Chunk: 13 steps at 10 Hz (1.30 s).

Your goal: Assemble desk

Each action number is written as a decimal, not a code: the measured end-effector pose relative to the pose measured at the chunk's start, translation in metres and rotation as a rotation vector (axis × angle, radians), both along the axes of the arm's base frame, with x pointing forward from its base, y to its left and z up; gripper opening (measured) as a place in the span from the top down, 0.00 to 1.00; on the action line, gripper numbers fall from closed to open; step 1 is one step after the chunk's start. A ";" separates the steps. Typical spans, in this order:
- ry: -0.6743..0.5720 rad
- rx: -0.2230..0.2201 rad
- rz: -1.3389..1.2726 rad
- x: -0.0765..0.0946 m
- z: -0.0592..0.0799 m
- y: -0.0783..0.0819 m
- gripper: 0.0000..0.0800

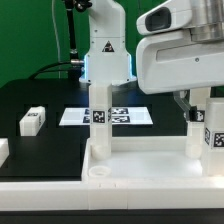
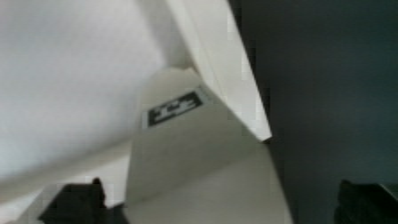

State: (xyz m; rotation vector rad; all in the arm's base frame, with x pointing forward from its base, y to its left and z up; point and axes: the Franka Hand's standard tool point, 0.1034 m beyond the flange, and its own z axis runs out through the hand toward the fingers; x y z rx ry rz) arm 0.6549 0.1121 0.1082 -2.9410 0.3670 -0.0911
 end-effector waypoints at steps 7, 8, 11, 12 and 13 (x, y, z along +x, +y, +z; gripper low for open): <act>0.103 0.015 -0.507 0.001 -0.001 -0.016 0.62; 0.132 0.023 -0.689 0.000 -0.002 -0.016 0.62; 0.254 0.113 -1.202 -0.002 -0.004 -0.018 0.62; 0.275 0.121 -1.282 -0.003 -0.004 -0.018 0.62; 0.287 0.125 -1.350 -0.003 -0.004 -0.018 0.62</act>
Offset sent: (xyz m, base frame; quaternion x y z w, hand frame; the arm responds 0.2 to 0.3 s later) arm 0.0000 0.0000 0.0000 0.0000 0.0000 0.0650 0.9979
